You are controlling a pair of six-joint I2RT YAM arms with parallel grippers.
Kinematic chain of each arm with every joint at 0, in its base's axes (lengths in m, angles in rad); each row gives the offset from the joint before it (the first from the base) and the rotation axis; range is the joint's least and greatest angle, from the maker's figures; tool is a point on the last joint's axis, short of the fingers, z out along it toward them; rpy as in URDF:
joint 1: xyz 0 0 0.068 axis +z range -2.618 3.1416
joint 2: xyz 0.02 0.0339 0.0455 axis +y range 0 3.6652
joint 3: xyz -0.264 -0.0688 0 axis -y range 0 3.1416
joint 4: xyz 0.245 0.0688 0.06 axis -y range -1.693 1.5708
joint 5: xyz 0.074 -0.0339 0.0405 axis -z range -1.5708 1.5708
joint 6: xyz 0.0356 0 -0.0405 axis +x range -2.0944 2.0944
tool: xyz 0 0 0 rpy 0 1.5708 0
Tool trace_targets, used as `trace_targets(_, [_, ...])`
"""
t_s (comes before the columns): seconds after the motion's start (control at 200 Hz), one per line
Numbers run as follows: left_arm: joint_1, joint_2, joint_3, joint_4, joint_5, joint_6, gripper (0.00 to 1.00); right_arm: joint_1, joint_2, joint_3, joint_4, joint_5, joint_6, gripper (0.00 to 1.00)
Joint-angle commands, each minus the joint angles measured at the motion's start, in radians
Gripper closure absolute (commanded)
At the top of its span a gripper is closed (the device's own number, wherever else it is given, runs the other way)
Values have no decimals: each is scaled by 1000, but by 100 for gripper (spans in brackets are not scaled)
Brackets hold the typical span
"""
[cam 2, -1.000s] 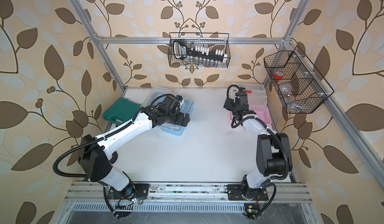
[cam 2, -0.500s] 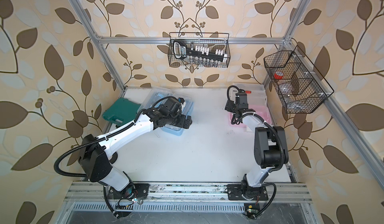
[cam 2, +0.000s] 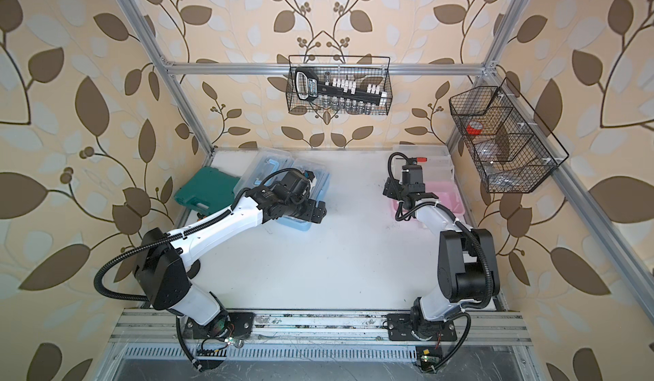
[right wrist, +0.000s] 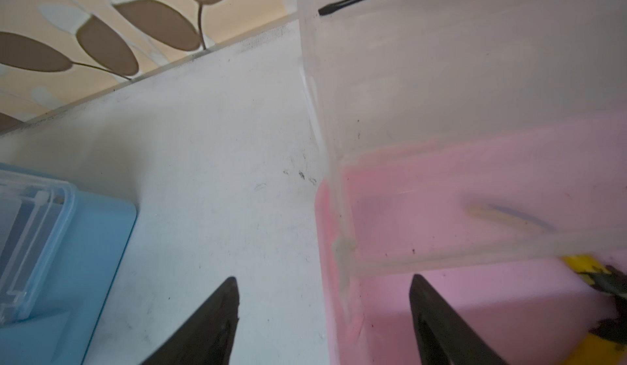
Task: Close toolboxes
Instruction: Adjust the toolbox at the center of the board, then move the toolbox to the center of the board.
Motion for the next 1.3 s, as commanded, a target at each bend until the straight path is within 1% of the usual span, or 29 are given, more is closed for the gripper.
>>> trace_targets(0.0, [-11,-58,-29,-64,-69,12,1,13,-65,-8,-78,-9,11,23])
trace_targets(0.11, [-11,-95,-79,-94,-99,3,1,20,-102,-30,-102,-1,17,23])
trace_targets(0.27, [-9,-111,-151,-58,-82,-3,1,20,-122,-93,-107,0,28,23])
trace_targets(0.43, [-10,-117,-229,60,3,36,1,20,-116,-137,-106,7,30,23])
trace_targets(0.54, [-9,-103,-252,100,-3,54,1,21,-94,-150,-98,15,29,23])
trace_targets(0.625, [-9,-75,-253,125,-5,69,1,21,-70,-154,-81,-14,31,23])
trace_targets(0.855, [2,31,-187,141,-25,115,1,48,-17,-149,-60,-46,22,23])
trace_targets(1.12, [32,164,-51,118,-20,170,1,127,23,-141,-56,-81,19,25])
trace_targets(1.295, [63,217,33,101,-7,189,1,183,59,-131,-35,-158,46,25])
